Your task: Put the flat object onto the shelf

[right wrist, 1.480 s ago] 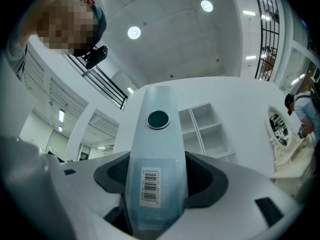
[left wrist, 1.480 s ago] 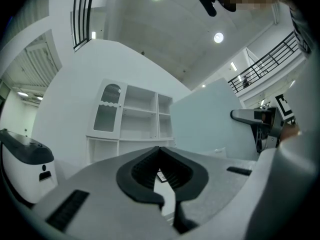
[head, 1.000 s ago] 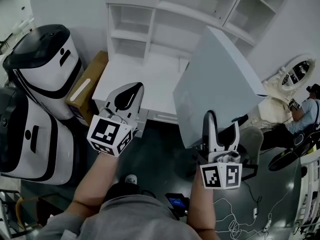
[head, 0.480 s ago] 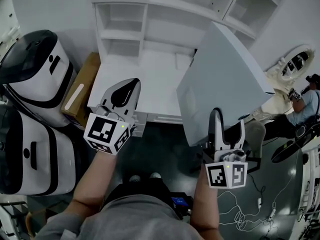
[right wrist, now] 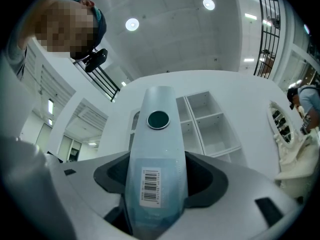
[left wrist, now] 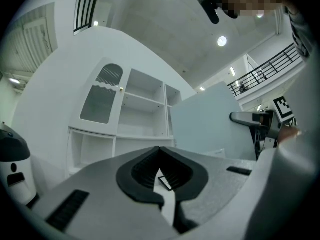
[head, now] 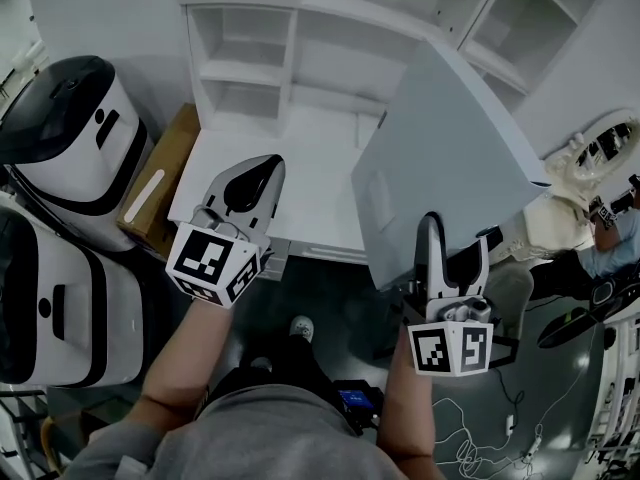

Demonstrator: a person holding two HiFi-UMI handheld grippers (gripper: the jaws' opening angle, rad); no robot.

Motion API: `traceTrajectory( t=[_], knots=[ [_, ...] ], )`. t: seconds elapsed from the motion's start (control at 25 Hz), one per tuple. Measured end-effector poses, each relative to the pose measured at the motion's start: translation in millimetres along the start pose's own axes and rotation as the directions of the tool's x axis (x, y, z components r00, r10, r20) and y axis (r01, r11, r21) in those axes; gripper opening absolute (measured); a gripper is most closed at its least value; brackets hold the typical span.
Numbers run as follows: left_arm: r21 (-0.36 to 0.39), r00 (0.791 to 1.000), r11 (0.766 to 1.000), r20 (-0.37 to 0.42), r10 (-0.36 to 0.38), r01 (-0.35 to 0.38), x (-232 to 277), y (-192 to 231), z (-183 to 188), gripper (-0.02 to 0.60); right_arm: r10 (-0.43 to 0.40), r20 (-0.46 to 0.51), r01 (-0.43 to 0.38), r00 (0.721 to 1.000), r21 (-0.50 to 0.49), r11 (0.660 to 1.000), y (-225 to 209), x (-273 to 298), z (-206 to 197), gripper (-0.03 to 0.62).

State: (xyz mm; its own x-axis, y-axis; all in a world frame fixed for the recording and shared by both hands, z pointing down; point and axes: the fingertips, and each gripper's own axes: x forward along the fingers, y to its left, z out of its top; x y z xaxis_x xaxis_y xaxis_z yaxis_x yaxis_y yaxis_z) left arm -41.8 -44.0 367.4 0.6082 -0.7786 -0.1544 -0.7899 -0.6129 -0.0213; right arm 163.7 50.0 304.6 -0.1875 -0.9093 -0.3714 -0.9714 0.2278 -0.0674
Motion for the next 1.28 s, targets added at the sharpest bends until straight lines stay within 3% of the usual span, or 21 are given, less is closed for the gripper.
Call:
traceTrajectory(
  t=[0.64,1.0,1.28],
  knots=[
    [0.086,0.996,0.992,0.011,0.093,-0.093,122,2,11,0.006,0.136,0.056,-0.137,0.989,0.023,0.99,-89,97,-10,0.318],
    [0.088,0.989,0.985,-0.006,0.147,-0.146,149,9,4,0.006,0.163,0.07,-0.165,0.984,0.033,0.986,-118,122,-14,0.318],
    [0.106,0.991,0.985,-0.01,0.137,-0.135,160,14,0,0.006,0.156,0.082,-0.159,0.984,0.041,0.986,-122,127,-18,0.318]
  ],
)
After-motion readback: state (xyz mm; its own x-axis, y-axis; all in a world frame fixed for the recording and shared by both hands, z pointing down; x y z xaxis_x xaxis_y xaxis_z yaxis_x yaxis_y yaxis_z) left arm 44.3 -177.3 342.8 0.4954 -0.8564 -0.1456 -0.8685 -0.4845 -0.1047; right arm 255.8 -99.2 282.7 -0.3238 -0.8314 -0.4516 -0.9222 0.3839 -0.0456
